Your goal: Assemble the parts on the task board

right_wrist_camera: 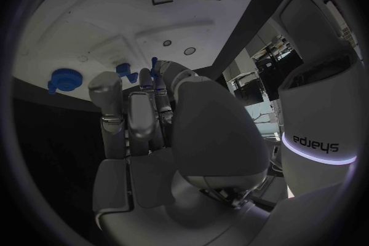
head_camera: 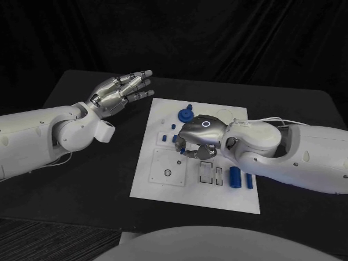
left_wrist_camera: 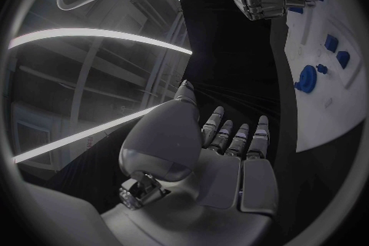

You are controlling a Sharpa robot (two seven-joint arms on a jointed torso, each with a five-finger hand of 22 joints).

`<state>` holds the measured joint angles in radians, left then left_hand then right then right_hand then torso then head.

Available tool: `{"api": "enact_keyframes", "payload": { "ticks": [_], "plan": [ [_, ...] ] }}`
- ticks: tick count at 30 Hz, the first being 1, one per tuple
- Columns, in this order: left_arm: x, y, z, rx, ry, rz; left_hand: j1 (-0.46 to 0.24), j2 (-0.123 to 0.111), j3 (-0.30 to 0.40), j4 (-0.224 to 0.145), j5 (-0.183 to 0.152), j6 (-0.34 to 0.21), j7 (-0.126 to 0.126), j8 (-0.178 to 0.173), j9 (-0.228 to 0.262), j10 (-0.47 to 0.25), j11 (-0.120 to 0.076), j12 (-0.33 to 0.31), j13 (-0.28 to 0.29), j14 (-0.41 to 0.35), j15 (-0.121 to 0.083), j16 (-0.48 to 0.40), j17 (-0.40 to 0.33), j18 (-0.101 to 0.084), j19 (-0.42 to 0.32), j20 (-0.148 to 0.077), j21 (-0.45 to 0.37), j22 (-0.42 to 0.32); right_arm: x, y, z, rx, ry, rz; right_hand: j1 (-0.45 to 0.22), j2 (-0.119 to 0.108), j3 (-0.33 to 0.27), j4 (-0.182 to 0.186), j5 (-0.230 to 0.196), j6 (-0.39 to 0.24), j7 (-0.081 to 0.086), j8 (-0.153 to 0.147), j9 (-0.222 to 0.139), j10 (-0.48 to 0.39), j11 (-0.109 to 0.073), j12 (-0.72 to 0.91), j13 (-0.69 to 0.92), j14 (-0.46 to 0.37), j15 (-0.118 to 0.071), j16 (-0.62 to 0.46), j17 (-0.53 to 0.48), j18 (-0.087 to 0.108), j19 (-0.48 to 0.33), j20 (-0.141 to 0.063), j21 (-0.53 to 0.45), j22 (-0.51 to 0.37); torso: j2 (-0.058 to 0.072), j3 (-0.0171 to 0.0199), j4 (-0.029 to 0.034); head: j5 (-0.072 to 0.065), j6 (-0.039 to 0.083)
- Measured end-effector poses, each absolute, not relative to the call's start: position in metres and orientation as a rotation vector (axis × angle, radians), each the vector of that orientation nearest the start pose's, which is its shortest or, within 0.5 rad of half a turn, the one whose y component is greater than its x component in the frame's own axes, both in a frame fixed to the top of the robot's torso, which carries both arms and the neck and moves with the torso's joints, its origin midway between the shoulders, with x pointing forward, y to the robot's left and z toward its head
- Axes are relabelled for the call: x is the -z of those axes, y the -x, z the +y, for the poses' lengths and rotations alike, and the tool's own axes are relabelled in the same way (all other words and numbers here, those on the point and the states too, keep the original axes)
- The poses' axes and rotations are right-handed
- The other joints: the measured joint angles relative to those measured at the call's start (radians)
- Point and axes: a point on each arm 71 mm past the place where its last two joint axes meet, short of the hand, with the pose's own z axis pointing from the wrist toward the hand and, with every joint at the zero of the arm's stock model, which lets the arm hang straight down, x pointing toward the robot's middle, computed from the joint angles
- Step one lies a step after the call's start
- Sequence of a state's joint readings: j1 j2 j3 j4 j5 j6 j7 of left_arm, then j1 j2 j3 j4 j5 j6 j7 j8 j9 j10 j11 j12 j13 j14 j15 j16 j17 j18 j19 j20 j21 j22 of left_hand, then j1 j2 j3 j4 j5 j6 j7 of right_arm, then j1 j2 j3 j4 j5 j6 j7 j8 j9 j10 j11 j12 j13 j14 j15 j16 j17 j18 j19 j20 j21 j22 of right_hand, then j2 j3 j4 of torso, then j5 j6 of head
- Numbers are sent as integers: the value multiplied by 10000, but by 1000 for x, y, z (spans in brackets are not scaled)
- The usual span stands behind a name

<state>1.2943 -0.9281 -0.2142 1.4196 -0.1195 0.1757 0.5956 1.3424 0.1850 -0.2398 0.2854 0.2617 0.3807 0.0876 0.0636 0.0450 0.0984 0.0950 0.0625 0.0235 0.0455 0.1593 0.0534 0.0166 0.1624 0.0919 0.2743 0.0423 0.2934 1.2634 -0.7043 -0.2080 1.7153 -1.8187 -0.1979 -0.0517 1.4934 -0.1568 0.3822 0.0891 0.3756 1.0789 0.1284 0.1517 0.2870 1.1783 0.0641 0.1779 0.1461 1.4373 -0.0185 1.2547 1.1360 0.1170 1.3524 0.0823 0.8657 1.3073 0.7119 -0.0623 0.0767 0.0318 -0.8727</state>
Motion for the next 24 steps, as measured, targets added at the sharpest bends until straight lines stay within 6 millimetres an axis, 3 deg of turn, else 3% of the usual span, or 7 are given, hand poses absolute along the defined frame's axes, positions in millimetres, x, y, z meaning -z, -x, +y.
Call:
{"api": "enact_keyframes", "payload": {
  "ticks": [5,24],
  "plan": [
    [184,-484,260,18442,7947,15413,51,51,-43,-38,108,144,144,73,20,107,106,177,35,-25,-25,0,0,0,17,17,37,-63,204,-405,-77,-7807,8434,15992,0,0,26,-26,0,0,0,0,0,0,1,-1,-6,0,0,0,0,0,0,0,0,0,7,3,-10,11,0],
    [185,-485,259,18395,7957,15410,51,51,-67,-13,107,143,144,74,20,108,107,176,33,-41,-41,0,-1,0,17,16,36,-121,210,-401,-73,-8003,8467,16075,0,-1,53,-53,-3,0,-1,-37,-10,-1,1,-20,-1,0,0,-1,-1,0,0,0,0,7,7,-1,-10,66,0]
  ]
}}
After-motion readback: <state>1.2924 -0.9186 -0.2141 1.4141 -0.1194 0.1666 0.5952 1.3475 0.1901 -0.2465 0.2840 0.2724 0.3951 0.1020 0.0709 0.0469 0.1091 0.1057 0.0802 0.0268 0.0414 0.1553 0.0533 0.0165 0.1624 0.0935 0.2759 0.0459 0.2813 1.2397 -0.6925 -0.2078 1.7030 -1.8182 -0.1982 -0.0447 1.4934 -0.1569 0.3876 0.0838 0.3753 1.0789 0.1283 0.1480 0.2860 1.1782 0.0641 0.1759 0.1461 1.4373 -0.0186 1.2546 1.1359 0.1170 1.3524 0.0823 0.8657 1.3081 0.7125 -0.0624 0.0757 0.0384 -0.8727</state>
